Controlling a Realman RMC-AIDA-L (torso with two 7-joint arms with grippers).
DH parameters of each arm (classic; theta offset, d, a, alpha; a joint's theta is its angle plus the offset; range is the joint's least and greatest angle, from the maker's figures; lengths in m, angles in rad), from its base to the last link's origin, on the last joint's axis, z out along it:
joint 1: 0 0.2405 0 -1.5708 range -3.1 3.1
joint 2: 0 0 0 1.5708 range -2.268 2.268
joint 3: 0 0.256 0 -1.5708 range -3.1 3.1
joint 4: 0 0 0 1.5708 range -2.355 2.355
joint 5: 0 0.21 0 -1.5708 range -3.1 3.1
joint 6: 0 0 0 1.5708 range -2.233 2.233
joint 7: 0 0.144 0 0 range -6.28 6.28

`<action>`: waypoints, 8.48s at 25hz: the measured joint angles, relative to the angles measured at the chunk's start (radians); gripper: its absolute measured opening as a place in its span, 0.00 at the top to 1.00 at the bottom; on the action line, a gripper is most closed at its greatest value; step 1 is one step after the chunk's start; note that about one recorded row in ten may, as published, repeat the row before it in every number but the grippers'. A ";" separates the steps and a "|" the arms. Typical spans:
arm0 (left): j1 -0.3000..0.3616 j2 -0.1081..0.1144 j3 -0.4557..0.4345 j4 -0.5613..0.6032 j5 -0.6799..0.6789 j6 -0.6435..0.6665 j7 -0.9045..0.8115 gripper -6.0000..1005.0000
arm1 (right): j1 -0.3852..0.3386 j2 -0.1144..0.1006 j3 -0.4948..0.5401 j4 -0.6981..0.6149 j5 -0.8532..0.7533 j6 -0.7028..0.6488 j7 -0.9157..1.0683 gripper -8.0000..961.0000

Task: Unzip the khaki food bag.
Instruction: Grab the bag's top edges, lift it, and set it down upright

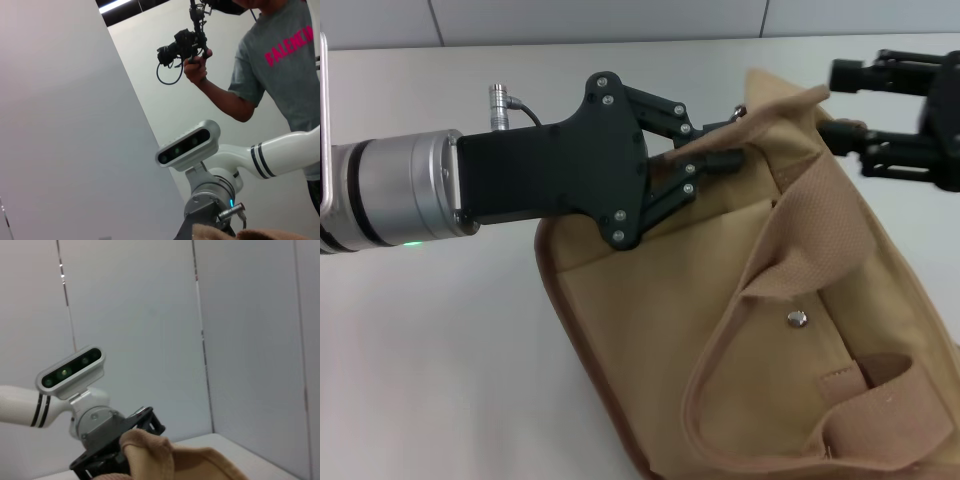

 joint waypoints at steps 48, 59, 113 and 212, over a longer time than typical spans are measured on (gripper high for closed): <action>0.031 0.001 -0.011 0.237 0.070 -0.104 0.112 0.92 | 0.041 -0.009 0.076 -0.127 -0.292 -0.221 0.129 0.28; 0.035 0.001 -0.014 0.238 0.067 -0.108 0.111 0.92 | -0.004 -0.014 0.220 -0.113 -0.238 -0.340 0.052 0.28; 0.047 -0.004 -0.011 0.225 0.055 -0.146 0.166 0.91 | 0.215 -0.042 0.059 -0.166 -0.357 -0.148 0.388 0.28; 0.033 -0.008 0.013 0.215 0.043 -0.167 0.177 0.90 | 0.261 -0.007 -0.227 -0.294 -0.543 -0.030 0.465 0.27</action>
